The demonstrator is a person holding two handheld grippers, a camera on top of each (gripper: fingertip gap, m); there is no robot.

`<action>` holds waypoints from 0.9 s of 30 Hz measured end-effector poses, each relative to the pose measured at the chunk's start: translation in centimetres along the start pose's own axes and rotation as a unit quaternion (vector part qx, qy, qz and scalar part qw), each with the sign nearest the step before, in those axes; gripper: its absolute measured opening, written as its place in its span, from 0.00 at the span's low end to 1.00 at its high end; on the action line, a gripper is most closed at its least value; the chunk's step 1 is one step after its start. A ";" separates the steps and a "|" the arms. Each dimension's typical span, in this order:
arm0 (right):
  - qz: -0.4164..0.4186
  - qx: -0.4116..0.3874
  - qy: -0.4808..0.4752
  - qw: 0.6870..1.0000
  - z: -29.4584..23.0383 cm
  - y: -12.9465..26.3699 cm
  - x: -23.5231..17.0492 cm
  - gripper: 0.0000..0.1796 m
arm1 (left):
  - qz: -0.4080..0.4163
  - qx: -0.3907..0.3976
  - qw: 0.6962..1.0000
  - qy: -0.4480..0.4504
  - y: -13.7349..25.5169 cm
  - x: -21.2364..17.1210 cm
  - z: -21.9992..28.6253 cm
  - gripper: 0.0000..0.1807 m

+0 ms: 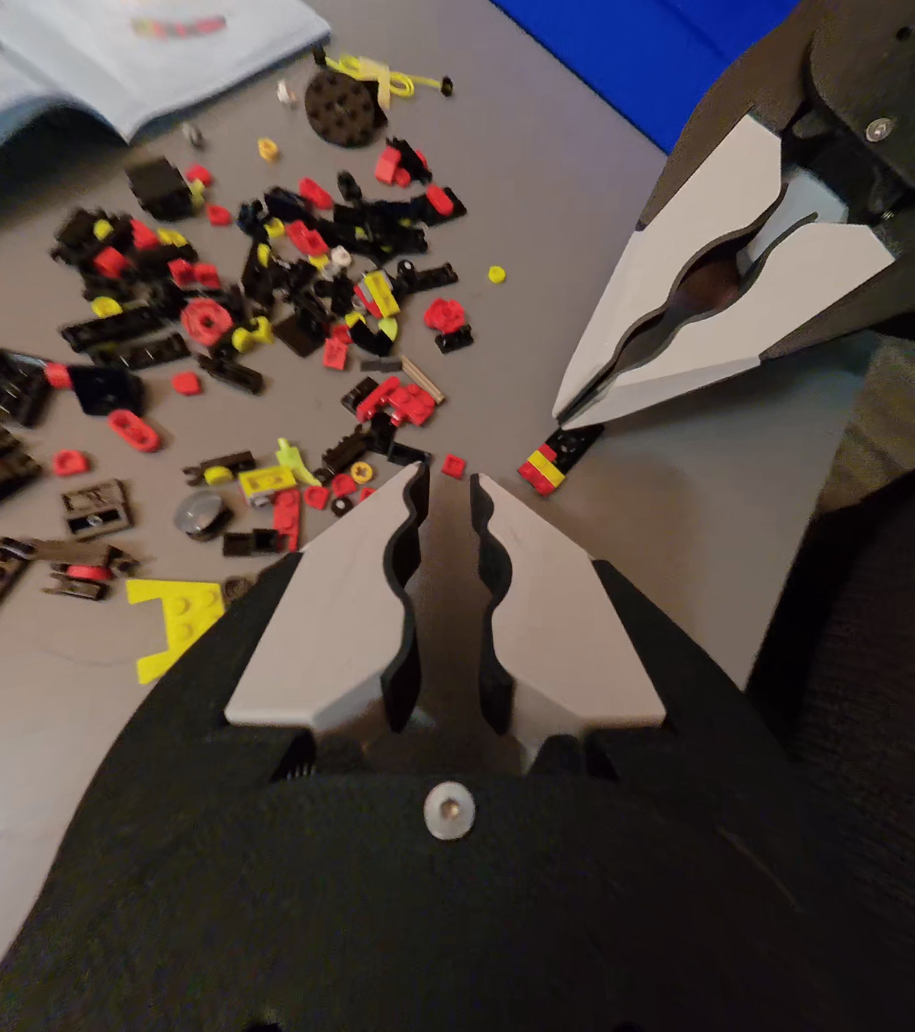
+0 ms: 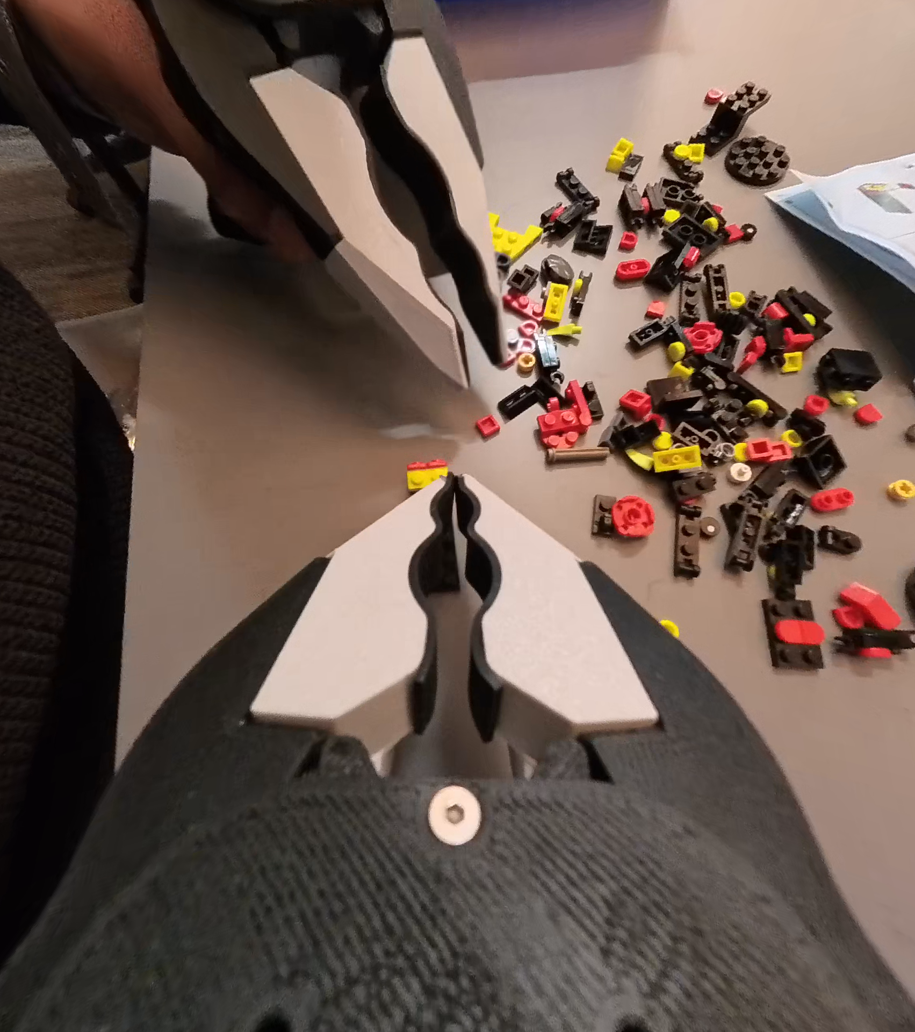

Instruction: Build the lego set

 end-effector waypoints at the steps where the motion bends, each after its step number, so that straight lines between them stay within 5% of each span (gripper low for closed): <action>1: 0.001 -0.001 0.000 1.000 0.0 0.0 0.0 0.00 | 0.005 0.014 1.000 -0.017 0.0 0.2 -0.1 0.05; 9: 0.007 -0.004 -0.012 1.000 -0.1 0.6 -0.3 0.00 | -0.014 0.037 0.994 -0.102 -1.3 0.2 0.9 0.00; 27: 0.021 -0.029 -0.030 0.999 0.0 2.3 -1.3 0.00 | -0.032 -0.011 0.998 -0.061 -2.1 0.7 0.6 0.00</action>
Point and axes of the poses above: each gripper's, where its closed fingertips meet, y back along the fingers, x out of its top, z = x × y across the jaws, the point moved 5 cm from there along y, back along the fingers, and after that the axes turned 1 degree about -z, right-handed, at the moved point
